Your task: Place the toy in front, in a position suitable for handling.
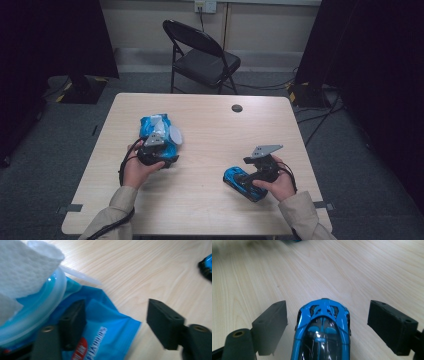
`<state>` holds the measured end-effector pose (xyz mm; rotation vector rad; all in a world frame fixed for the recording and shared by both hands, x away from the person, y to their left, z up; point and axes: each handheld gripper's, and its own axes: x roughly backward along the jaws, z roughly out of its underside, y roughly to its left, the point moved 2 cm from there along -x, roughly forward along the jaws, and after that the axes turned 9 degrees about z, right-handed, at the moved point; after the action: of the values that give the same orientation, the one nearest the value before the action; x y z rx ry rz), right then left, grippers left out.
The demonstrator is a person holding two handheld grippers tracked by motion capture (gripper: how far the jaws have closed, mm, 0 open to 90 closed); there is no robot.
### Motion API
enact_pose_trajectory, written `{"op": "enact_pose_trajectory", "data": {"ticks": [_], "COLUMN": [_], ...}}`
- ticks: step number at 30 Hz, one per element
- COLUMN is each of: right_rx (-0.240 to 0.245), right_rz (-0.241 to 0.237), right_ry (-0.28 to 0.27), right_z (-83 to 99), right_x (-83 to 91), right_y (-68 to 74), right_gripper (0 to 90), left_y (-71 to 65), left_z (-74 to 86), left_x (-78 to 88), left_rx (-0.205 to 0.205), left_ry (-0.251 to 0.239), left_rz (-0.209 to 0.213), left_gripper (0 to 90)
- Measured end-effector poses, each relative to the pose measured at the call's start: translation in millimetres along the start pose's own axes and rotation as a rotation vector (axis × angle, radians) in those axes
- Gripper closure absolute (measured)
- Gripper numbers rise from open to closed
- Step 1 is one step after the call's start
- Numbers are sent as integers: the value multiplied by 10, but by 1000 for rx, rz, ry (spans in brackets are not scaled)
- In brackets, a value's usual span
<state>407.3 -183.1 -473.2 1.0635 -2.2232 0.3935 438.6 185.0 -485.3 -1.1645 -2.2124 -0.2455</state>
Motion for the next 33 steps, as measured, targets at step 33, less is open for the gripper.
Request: {"op": "enact_pose_trajectory", "data": {"ticks": [33], "right_rx": [8], "right_rz": [123], "right_ry": [57], "right_z": [474], "right_x": [-163], "right_y": [219], "right_gripper": [174], "left_y": [-821], "left_z": [663], "left_x": [147], "left_rx": [-65], "left_ry": [96], "left_rz": [122], "left_gripper": [181]}}
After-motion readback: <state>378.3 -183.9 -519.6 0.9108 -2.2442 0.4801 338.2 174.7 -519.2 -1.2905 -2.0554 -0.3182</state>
